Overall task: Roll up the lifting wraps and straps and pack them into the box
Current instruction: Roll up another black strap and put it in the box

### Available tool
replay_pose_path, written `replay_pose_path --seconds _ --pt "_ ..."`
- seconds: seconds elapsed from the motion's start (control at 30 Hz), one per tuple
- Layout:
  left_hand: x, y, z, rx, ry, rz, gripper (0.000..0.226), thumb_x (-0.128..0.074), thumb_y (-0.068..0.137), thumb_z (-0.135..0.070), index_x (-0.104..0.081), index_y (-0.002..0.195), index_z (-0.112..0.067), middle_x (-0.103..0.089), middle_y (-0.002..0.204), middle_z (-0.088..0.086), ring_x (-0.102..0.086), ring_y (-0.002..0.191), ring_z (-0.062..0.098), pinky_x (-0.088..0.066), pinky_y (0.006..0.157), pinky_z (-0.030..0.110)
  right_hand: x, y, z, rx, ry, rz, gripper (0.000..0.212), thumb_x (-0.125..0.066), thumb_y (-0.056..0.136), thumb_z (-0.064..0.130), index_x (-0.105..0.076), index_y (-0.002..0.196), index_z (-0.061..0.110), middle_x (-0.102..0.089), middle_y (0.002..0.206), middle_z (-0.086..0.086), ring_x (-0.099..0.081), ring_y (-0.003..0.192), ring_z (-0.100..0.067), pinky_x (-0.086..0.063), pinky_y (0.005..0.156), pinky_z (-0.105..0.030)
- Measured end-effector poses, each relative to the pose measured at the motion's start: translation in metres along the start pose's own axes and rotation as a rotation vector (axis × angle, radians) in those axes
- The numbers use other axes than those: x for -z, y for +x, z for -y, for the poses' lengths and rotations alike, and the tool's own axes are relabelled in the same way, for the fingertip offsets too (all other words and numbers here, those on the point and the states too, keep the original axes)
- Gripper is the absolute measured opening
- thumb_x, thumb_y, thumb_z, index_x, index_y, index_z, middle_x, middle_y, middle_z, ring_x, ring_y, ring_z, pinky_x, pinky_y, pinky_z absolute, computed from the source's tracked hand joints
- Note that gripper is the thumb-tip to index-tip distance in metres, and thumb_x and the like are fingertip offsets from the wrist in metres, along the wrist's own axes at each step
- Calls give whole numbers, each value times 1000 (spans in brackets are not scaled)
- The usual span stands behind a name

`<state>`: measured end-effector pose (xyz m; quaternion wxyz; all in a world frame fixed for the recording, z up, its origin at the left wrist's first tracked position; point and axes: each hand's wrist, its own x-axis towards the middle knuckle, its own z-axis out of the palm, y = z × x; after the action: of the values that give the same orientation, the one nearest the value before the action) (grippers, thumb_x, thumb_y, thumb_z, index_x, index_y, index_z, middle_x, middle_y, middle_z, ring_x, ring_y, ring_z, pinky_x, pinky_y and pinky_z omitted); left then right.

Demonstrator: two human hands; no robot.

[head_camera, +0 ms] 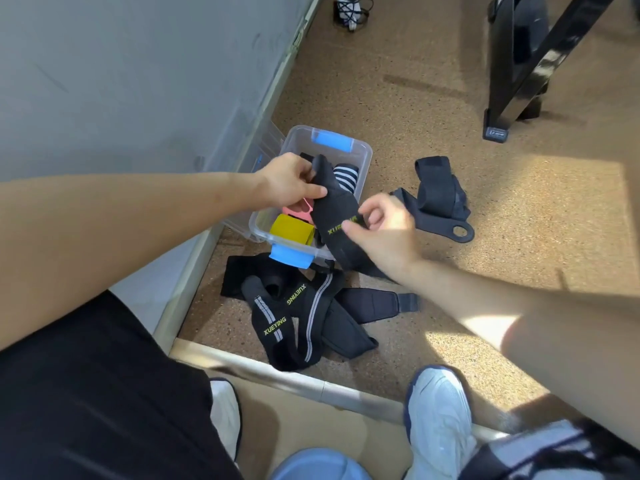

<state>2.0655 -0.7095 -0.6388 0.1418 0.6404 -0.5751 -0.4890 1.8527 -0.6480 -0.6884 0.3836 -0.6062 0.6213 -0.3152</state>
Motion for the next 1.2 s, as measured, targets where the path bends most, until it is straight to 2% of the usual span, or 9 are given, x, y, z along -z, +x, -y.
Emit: replay_pose_path --seconds 0.2,0.33,0.53,0.7,0.77,0.83,0.93,1.07,1.2 --pt "17 -2 11 30 164 10 11 -73 95 -19 -64 88 -16 -76 86 7 -77 85 23 -64 82 38 -49 -62 -18 -40 -127 543 35 -87 79 29 -72 110 21 -68 96 6 -66 77 -8 -57 76 -28" --pt "22 -3 24 -3 244 57 17 -75 93 -18 -63 81 -22 -72 75 -3 -69 62 2 -57 59 17 -81 -69 -31 -54 -215 719 45 -79 89 24 -64 131 19 -67 125 -2 -69 95 -14 -56 84 -28" --pt "26 3 45 -32 331 88 10 -76 92 -25 -73 89 -16 -74 76 -2 -70 70 12 -55 65 19 -141 -74 -48 -3 -454 887 74 -77 90 25 -41 154 18 -41 155 -8 -42 141 -31 -36 119 -38" --pt "25 10 49 -45 356 78 16 -77 91 -27 -76 95 -11 -76 81 3 -73 75 16 -56 71 24 -144 -95 -56 150 -438 1104 35 -68 95 20 -69 129 24 -65 136 2 -57 126 -21 -43 113 -37" --pt "26 13 48 -57 374 85 12 -76 91 -27 -74 85 -16 -75 77 0 -72 73 14 -54 70 24 -140 -95 -55 136 -324 1015 19 -68 93 16 -78 109 23 -73 119 4 -64 112 -16 -49 107 -38" --pt "26 13 45 -86 391 89 16 -76 92 -26 -69 77 -24 -72 71 -6 -70 69 11 -52 67 20 -139 -86 -52 169 -291 792 15 -70 91 17 -75 104 22 -67 128 2 -57 118 -18 -46 110 -41" --pt "25 13 44 -105 383 99 15 -76 92 -25 -68 78 -25 -71 71 -7 -69 68 11 -54 66 19 -146 -80 -49 245 -394 701 46 -72 92 19 -60 136 24 -37 158 0 -35 139 -24 -36 118 -44" --pt "25 13 52 -105 392 106 13 -78 90 -26 -68 82 -25 -71 71 -10 -72 69 11 -54 64 19 -159 -84 -52 440 -619 610 74 -71 90 13 -37 155 21 -22 166 -6 -33 141 -38 -37 116 -49" --pt "26 15 51 -114 372 89 18 -78 90 -25 -66 77 -28 -70 68 -11 -71 68 10 -54 64 20 -169 -79 -47 399 -855 577 93 -70 91 20 -10 161 7 -16 165 -16 -9 153 -47 -14 126 -50"
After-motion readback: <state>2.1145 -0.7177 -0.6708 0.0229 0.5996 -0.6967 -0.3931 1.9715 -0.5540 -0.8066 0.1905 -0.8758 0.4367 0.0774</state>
